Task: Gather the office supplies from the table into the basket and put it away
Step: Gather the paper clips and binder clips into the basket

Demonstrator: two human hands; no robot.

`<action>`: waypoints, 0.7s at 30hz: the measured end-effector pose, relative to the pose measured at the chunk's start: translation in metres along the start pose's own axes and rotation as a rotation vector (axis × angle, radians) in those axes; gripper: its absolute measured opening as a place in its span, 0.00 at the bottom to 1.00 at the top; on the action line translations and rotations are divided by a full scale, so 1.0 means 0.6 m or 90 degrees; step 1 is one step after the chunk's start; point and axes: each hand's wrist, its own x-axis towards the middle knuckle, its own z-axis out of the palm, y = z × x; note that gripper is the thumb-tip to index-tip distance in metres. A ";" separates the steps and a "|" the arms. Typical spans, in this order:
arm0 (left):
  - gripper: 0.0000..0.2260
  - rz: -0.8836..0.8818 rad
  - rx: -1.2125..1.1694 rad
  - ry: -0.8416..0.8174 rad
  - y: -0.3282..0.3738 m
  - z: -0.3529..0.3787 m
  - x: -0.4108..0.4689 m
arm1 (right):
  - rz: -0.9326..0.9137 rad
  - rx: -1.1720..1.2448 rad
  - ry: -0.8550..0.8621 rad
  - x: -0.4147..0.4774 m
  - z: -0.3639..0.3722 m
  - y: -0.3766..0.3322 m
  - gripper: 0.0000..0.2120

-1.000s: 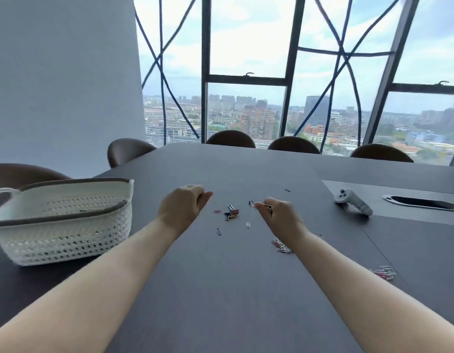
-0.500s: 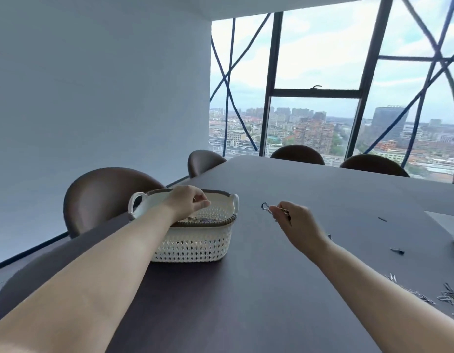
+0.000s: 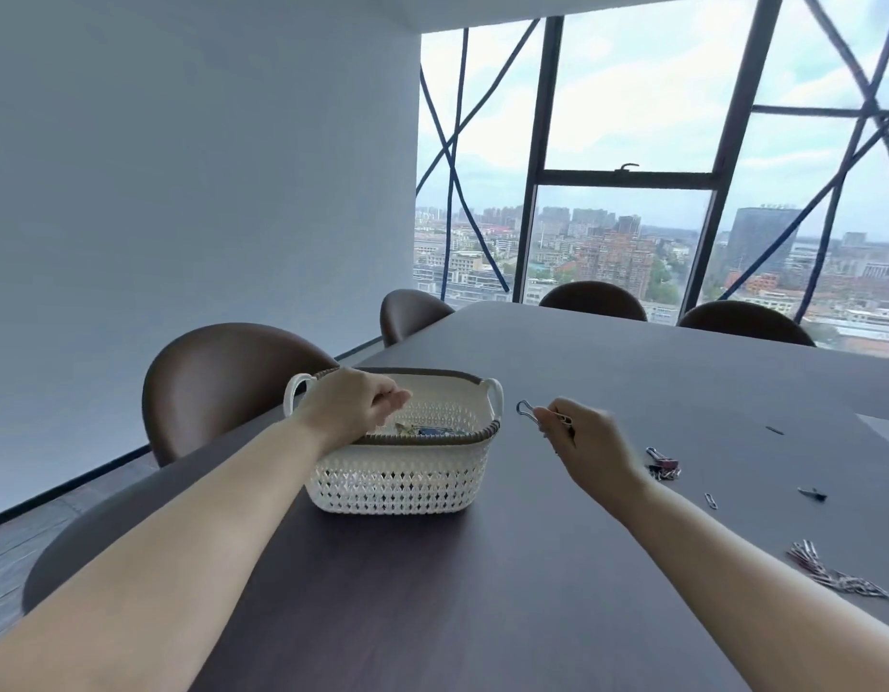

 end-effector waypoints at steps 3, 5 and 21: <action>0.28 0.039 0.168 0.100 -0.028 0.005 -0.041 | -0.037 0.023 0.013 0.016 0.010 -0.030 0.17; 0.31 0.076 0.189 0.172 -0.049 0.016 -0.070 | -0.073 0.040 0.020 0.030 0.022 -0.064 0.17; 0.21 0.216 0.098 0.256 0.040 0.066 -0.097 | -0.025 -0.146 -0.151 0.056 0.042 -0.097 0.14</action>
